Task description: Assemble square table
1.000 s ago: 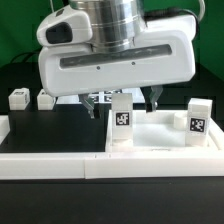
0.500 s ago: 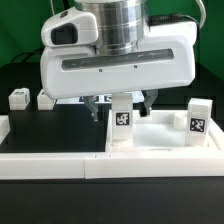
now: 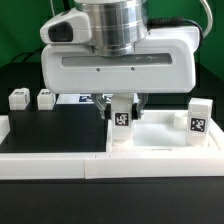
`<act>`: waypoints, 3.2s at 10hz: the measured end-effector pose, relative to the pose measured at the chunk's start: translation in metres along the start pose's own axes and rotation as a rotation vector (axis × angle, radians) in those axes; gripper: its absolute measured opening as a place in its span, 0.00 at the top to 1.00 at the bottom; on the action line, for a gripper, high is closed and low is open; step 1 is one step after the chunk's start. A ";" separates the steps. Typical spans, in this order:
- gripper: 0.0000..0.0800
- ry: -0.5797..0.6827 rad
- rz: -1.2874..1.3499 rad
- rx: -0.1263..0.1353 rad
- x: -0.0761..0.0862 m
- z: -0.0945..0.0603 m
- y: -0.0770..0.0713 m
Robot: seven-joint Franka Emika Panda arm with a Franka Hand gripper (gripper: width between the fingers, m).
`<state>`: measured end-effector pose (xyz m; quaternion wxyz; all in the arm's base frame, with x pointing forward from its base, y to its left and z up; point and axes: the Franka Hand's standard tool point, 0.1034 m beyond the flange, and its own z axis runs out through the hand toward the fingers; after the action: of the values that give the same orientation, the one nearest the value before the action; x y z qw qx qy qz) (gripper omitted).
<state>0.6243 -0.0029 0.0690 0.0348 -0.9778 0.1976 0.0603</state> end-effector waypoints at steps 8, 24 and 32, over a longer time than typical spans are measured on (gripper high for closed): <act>0.64 0.022 0.872 0.040 0.008 0.001 -0.002; 0.34 0.124 0.004 0.023 -0.003 -0.003 -0.009; 0.64 0.114 0.610 0.066 -0.001 -0.001 -0.007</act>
Offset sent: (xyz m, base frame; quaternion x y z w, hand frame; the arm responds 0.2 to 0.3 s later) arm 0.0074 0.0013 -0.0095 0.0245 0.0204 0.2916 0.9560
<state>0.6263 0.0034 0.0702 0.0358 -0.8736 0.4853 0.0064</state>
